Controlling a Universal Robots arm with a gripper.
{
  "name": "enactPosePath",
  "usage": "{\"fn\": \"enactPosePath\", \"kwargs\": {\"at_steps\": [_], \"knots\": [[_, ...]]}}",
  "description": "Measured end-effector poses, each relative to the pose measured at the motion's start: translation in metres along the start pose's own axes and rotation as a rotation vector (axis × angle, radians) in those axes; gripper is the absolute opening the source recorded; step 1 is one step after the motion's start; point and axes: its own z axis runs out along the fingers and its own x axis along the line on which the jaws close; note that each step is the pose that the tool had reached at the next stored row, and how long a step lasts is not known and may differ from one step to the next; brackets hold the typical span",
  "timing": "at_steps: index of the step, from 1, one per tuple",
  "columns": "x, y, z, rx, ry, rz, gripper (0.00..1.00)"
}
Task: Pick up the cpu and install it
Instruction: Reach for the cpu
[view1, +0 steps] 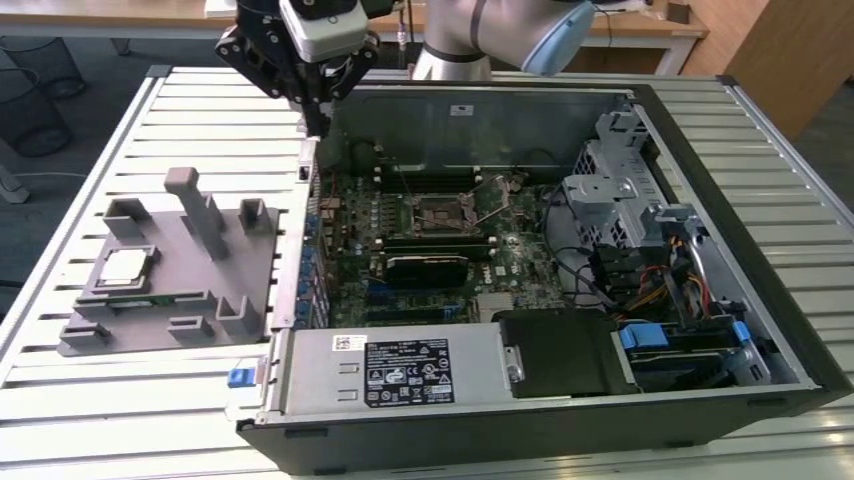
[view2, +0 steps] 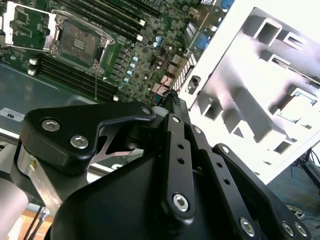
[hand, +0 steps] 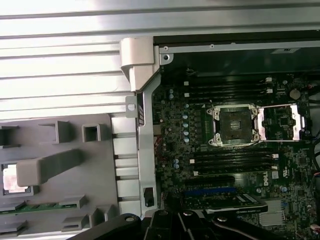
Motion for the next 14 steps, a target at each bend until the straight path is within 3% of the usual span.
{"fn": "enactPosePath", "kwargs": {"at_steps": [14], "knots": [[0.0169, -0.0011, 0.0016, -0.0001, 0.0, -0.001, 0.11]]}}
